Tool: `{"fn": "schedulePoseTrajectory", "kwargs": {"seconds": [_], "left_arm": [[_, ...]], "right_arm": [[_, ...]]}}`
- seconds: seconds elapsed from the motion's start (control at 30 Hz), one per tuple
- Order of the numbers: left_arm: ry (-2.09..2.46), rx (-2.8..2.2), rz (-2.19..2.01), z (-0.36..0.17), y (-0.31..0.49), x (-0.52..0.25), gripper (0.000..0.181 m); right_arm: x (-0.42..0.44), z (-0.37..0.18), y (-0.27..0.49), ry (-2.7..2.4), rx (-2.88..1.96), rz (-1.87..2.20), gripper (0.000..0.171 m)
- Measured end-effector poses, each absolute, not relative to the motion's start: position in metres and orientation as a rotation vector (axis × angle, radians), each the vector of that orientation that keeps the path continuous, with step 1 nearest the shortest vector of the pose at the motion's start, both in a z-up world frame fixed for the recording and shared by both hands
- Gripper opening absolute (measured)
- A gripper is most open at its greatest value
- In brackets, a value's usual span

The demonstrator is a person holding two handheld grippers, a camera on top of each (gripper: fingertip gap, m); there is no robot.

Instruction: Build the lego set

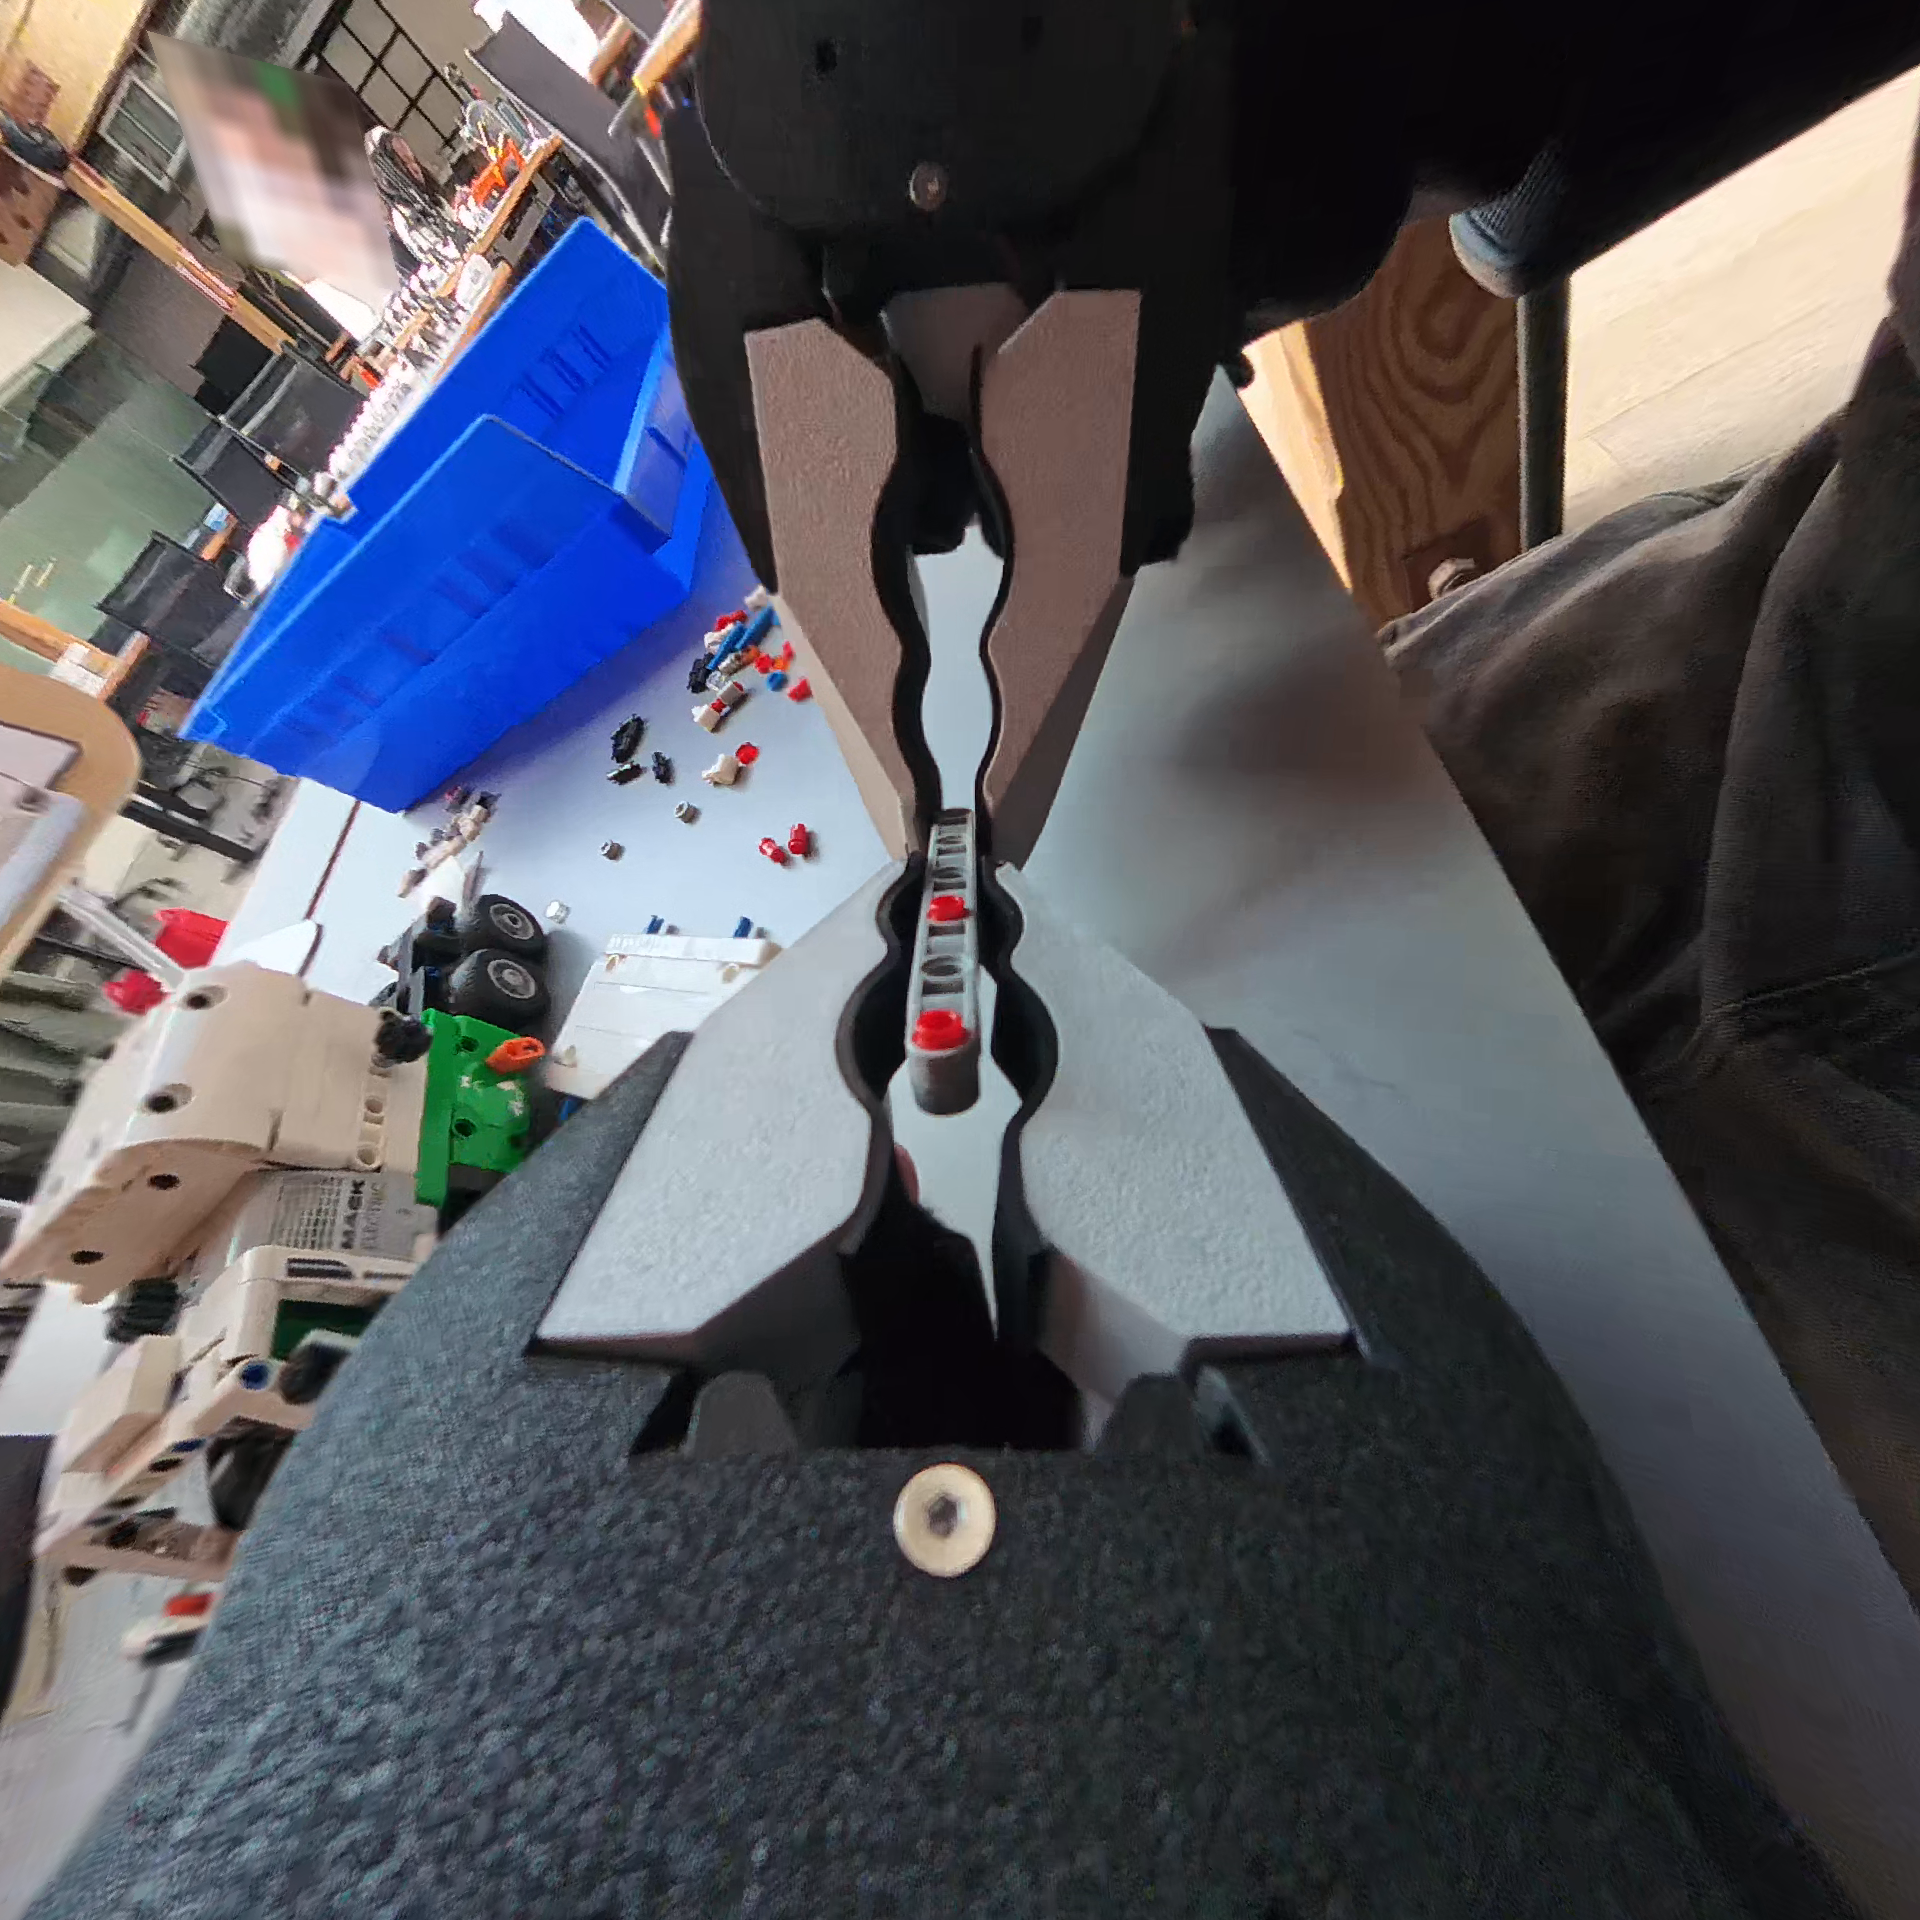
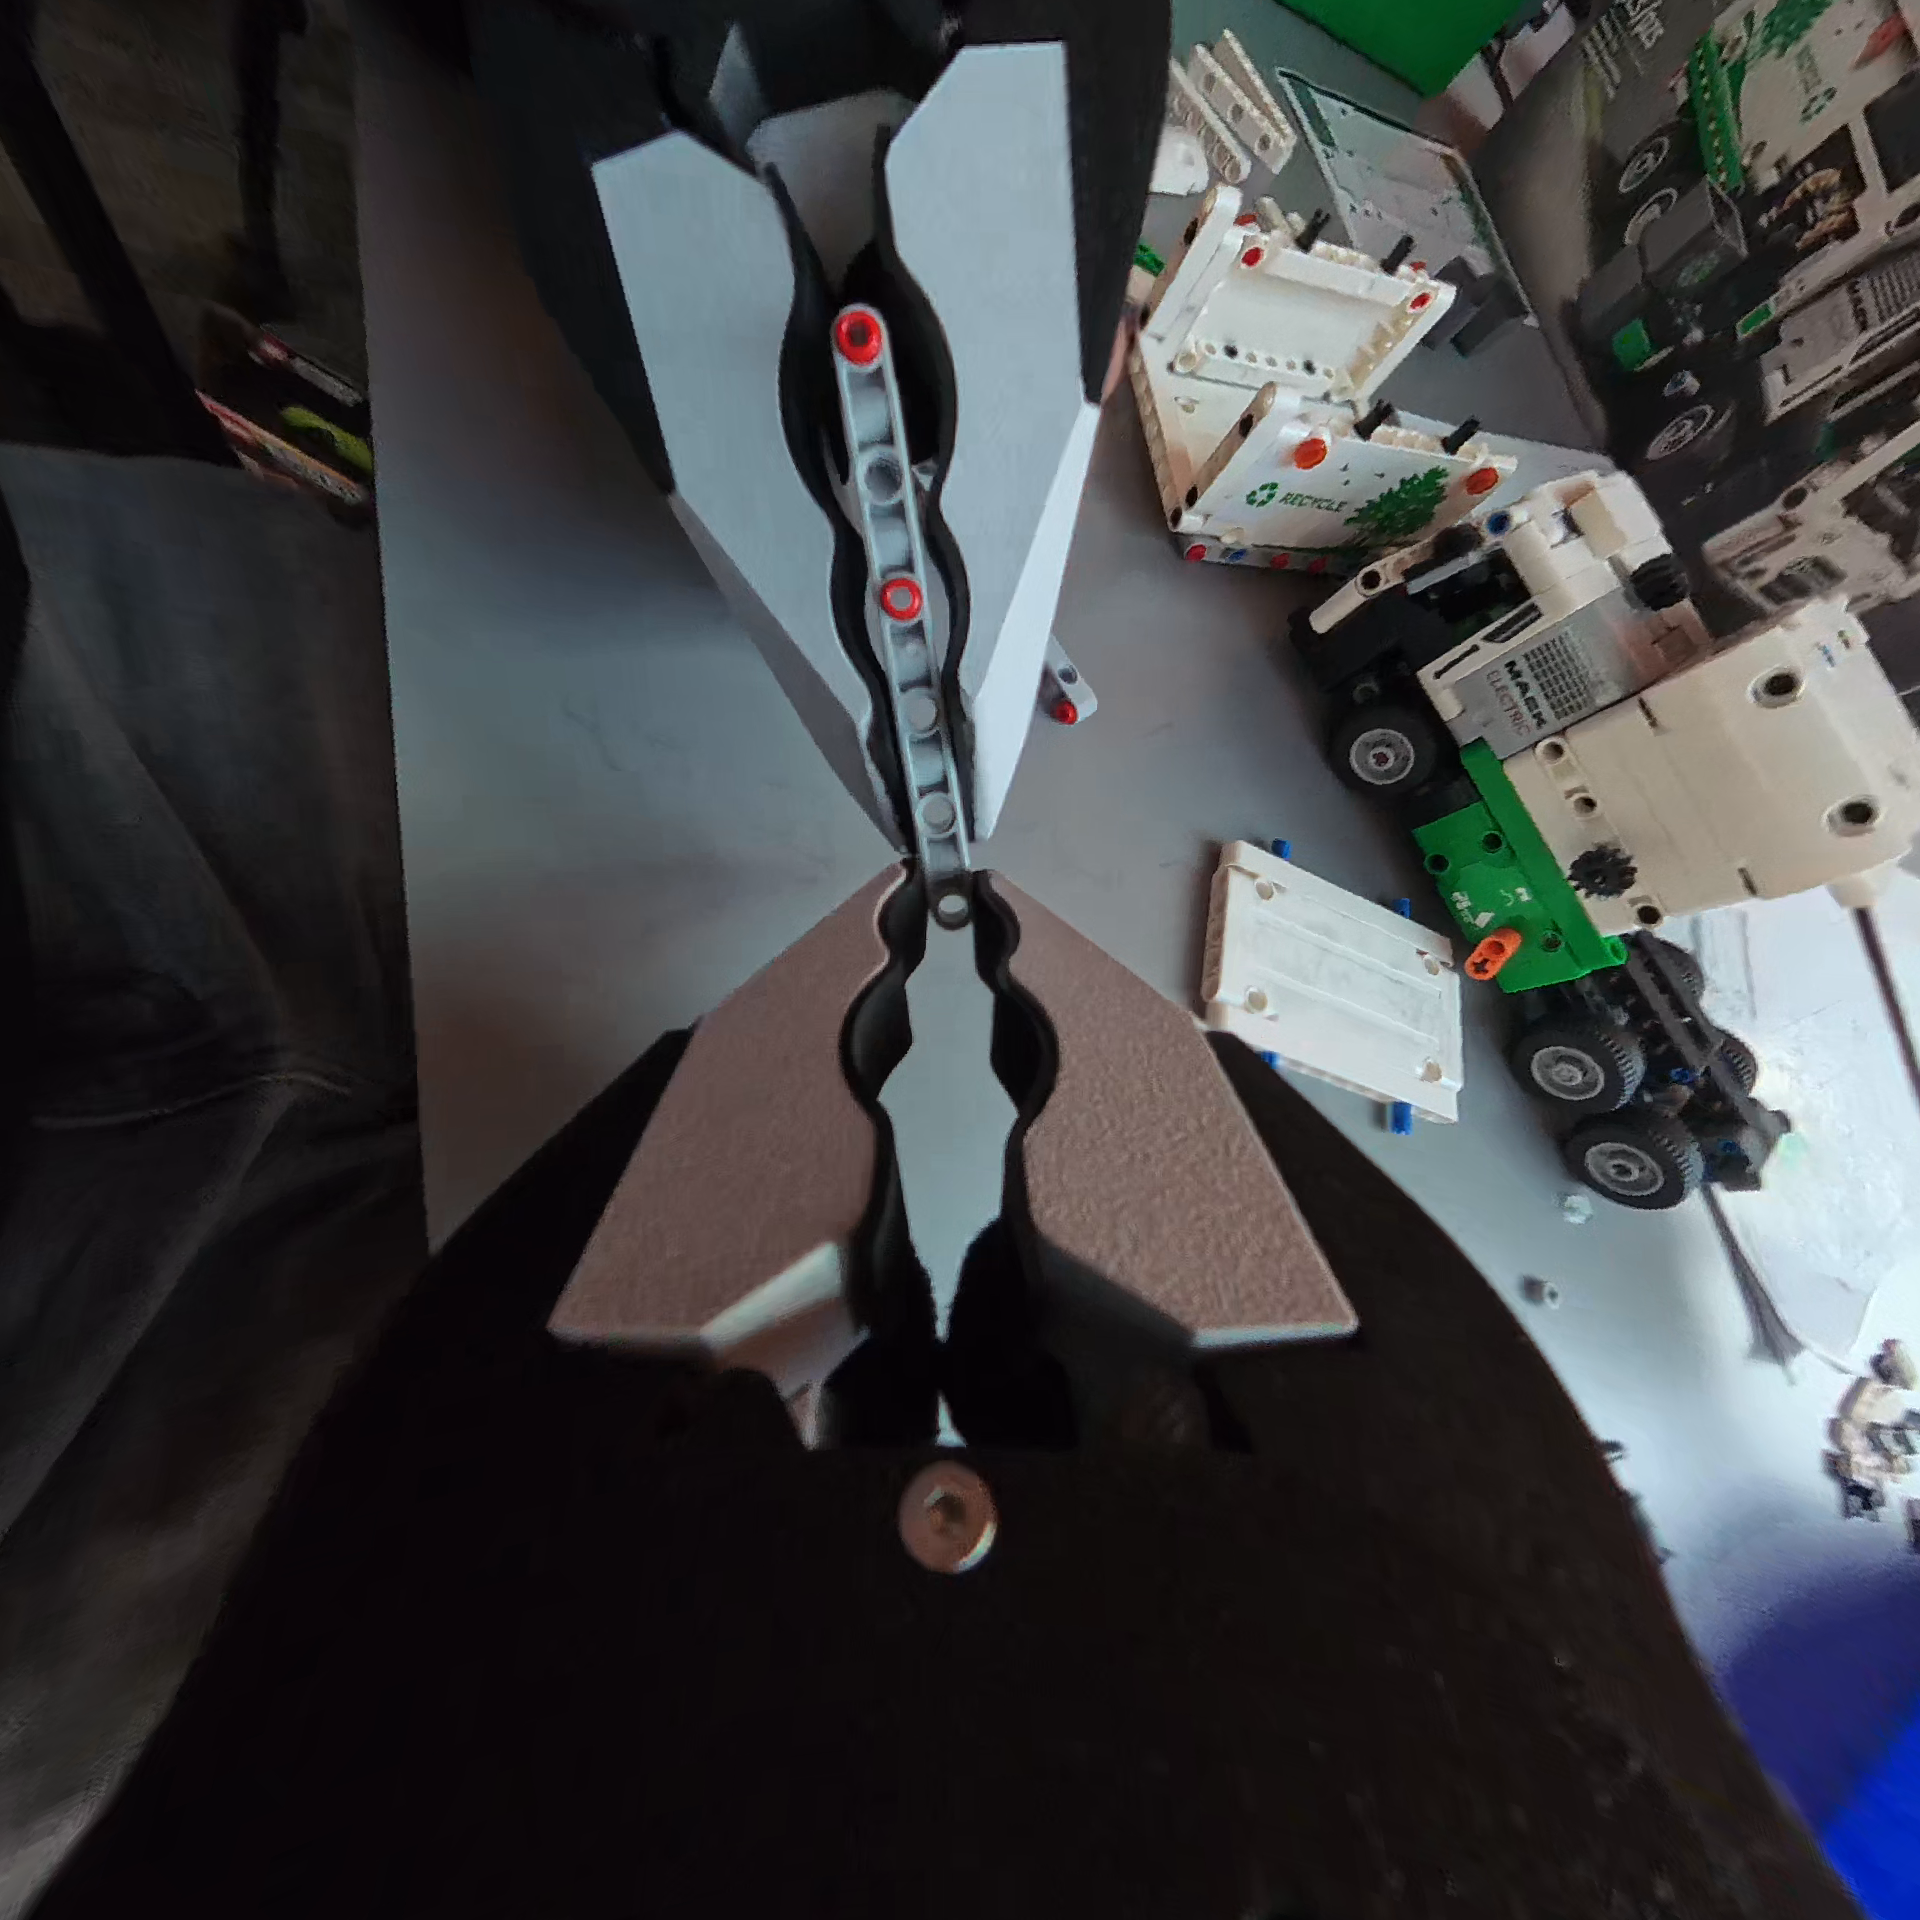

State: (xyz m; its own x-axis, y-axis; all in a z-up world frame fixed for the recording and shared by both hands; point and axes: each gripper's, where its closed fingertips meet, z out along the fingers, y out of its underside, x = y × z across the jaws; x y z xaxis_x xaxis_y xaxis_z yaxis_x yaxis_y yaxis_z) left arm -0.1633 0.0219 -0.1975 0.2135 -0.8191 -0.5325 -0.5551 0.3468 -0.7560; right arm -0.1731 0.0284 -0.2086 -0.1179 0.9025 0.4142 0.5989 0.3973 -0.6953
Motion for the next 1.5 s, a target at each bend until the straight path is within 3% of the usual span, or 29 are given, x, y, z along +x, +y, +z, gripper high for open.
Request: {"fn": "schedulePoseTrajectory", "kwargs": {"seconds": [0.03, 0.3, 1.03, 1.5], "left_arm": [[1.442, -1.342, -0.311, -0.195, 0.022, -0.163, 0.005], [1.334, -1.342, -0.212, -0.188, 0.044, -0.176, 0.005], [1.363, -1.357, -0.257, -0.19, 0.039, -0.176, 0.005], [1.324, -1.408, -0.254, -0.189, 0.046, -0.182, 0.005]], "right_arm": [[-0.171, -0.206, 0.03, -1.791, -1.345, 0.511, 0.009], [-0.121, -0.215, 0.113, -1.504, -1.754, 0.605, 0.018], [-0.13, -0.235, 0.116, -2.053, -1.668, 0.512, 0.009], [-0.132, -0.237, 0.123, -2.104, -1.725, 0.505, 0.003]]}}
